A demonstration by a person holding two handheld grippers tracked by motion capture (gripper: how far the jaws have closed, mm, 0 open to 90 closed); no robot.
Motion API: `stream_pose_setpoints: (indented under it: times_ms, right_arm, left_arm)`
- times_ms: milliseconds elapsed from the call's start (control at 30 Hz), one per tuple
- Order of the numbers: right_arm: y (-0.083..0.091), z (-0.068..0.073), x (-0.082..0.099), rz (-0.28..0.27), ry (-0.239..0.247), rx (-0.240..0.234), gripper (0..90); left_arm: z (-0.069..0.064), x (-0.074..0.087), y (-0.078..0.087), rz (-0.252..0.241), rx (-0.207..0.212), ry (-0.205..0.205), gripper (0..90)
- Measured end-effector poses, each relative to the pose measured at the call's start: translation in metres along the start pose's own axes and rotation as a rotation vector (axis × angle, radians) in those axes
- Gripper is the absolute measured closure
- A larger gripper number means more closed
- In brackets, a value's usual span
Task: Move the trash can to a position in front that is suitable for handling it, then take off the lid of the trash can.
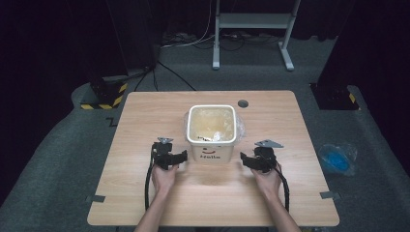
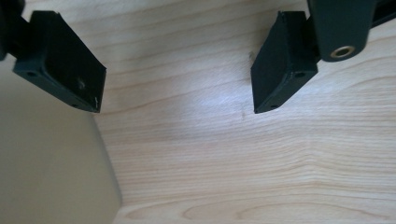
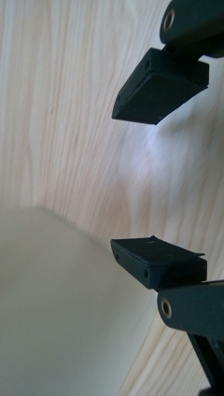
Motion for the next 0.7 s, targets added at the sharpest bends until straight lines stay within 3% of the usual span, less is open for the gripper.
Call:
stream_pose_setpoints:
  times_ms: [67,300,400,500,700]
  right_arm:
    - [0.003,-0.012,0.005,0.008,0.013,0.037,32.5]
    - [0.008,-0.035,0.015,0.008,0.016,0.093,32.8]
    - [0.010,-0.047,0.022,0.019,0.009,0.114,32.7]
    - [0.013,-0.061,0.030,0.019,-0.010,0.143,32.7]
    - [0.015,-0.068,0.034,0.005,0.006,0.178,32.2]
  left_arm:
    - [0.002,0.002,0.005,-0.013,0.007,0.005,18.5]
    - [0.006,0.011,0.010,0.004,0.003,-0.005,18.3]
    - [0.007,0.012,0.012,0.015,-0.008,-0.021,18.7]
    - [0.006,0.011,0.014,0.008,0.007,-0.023,21.7]
    - [0.006,0.012,0.015,0.022,0.025,-0.037,23.6]
Point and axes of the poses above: each handheld gripper's, and its own axes: y roughly backward along the jaws, x roughly out of its underside, z roughly to its left, the point moved 5 cm from there along -y, roughly forward along the jaws, and after that the axes turned 13 degrees about x, right-handed, at the moved point
